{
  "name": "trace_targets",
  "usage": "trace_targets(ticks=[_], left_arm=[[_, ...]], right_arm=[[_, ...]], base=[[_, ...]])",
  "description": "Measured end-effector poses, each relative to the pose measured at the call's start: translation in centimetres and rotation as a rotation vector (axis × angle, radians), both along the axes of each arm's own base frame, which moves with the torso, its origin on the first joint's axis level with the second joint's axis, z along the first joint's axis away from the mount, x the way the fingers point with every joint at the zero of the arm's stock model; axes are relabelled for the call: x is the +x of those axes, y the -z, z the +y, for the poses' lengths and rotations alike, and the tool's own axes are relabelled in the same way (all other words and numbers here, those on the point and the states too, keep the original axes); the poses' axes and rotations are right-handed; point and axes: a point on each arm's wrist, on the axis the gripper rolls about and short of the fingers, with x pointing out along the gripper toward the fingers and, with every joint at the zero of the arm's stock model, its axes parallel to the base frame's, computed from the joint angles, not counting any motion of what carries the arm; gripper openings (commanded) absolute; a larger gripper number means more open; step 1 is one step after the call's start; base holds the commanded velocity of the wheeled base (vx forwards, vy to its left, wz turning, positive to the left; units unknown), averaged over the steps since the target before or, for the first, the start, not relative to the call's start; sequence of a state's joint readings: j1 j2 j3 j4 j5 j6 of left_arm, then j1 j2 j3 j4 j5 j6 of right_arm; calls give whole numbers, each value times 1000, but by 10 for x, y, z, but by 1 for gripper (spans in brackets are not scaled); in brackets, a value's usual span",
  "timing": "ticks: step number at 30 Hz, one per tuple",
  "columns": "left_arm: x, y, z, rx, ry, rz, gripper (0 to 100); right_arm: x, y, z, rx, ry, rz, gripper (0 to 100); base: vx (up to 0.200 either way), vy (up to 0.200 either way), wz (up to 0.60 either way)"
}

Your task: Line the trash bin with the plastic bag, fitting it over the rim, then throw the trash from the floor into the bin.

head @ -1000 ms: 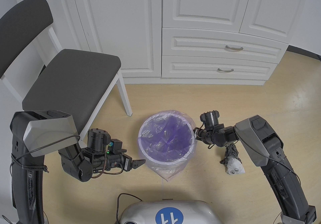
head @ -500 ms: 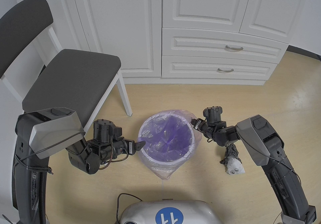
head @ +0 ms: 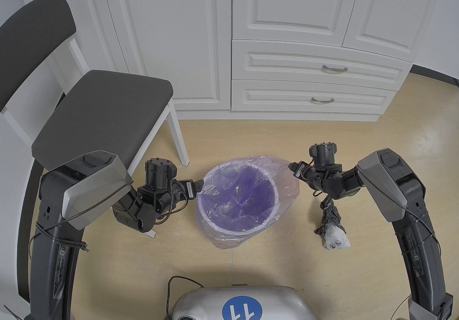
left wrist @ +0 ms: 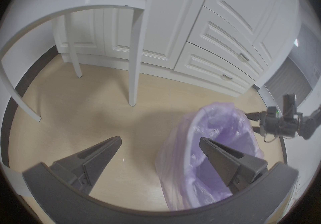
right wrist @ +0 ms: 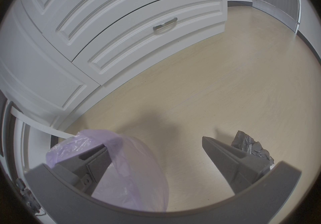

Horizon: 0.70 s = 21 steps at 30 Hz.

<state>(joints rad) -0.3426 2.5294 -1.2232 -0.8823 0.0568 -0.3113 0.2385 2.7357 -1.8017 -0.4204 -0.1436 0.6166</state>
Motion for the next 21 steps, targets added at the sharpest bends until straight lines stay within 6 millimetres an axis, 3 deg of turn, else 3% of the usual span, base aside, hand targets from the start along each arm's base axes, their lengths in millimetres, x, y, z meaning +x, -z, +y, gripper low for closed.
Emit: trace_targets(ticks=[8, 15, 21], left_arm=[[15, 1, 11, -13, -46, -6, 100], [23, 16, 15, 11, -77, 35, 100], [20, 29, 16, 32, -75, 80, 100]], right_arm=[[-6, -9, 2, -24, -30, -61, 100], [-12, -7, 5, -65, -59, -46, 100], [-25, -22, -3, -130, -97, -26, 100]], base=[[0, 0, 0], [0, 0, 0], [0, 0, 0]])
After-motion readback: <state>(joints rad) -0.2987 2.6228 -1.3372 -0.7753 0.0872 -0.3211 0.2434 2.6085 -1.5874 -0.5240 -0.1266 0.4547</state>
